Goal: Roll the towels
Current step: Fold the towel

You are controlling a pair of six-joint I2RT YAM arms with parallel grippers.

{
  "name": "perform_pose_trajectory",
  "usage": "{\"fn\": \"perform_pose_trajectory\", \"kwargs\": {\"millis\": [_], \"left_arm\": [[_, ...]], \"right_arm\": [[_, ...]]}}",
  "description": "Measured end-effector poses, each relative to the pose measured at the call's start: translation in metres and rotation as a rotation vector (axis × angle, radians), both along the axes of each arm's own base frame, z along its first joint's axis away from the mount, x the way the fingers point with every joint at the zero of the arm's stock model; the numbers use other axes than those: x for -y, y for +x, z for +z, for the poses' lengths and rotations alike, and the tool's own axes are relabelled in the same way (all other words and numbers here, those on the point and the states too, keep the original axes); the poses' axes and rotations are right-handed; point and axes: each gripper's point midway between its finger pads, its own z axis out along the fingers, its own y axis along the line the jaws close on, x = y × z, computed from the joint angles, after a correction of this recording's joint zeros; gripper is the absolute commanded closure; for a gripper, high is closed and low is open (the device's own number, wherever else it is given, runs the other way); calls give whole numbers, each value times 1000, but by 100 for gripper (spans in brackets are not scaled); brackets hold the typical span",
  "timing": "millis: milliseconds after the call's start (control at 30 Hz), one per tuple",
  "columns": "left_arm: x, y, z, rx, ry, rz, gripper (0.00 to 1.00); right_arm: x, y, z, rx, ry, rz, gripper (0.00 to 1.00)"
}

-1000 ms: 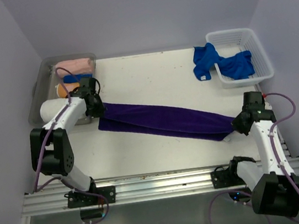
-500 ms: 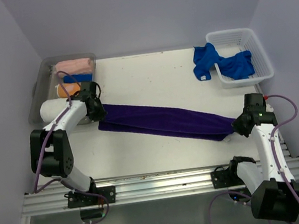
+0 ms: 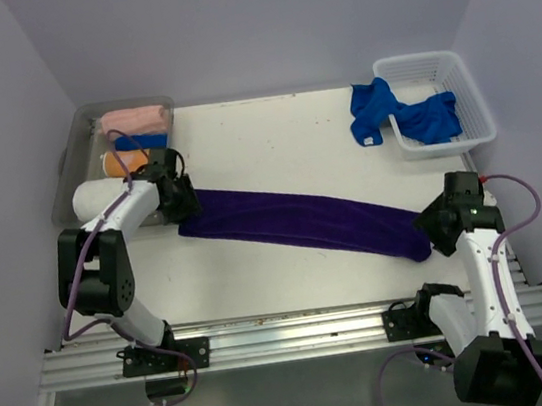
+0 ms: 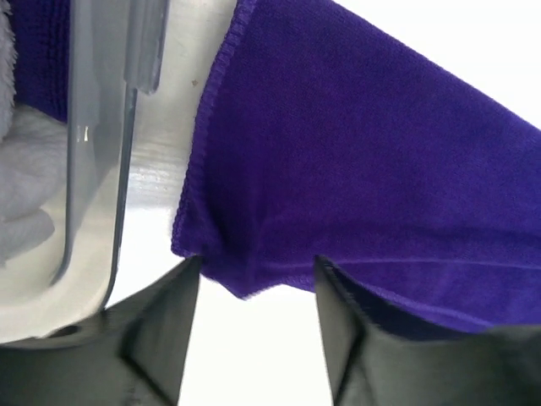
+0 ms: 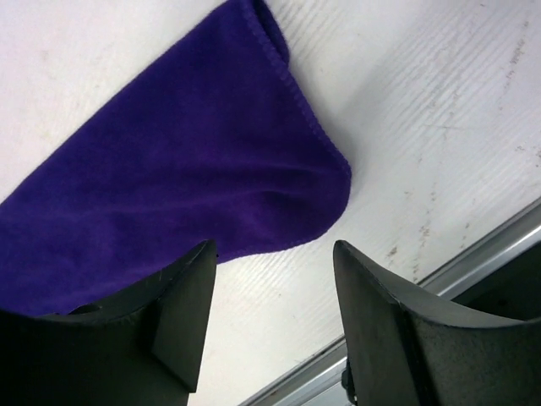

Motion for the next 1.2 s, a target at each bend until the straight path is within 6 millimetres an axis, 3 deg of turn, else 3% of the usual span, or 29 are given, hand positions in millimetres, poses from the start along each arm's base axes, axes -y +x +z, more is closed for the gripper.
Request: {"fn": "perform_pose_trajectory", "kwargs": {"millis": [100,167,233,333,433,633,733,933,1200], "left_arm": [[4,3,11,22,7,-8,37],[14,12,24,63,8,-32,39],[35,22,40,114,-2,-82,44],[71,29,50,146,-35,-163,44],[92,33,37,125,-53,-208,44],[94,28,-33,-42,-21,-214,45],[96,34,-34,-31,-30,-211,45],[96,32,-36,-28,-37,-211,45],[94,22,-34,-19,-43,-220,45]], "right_arm": [[-4,7,8,60,9,29,42],[-6,16,13,99,16,52,53],[-9,29,16,135,26,86,61],[-17,50,9,119,56,152,65],[-25,74,-7,52,74,227,67],[-24,97,-53,-58,92,266,71],[-22,100,-77,-114,100,259,71],[-10,114,-79,-103,76,222,70],[20,139,-75,-84,13,160,69]]}}
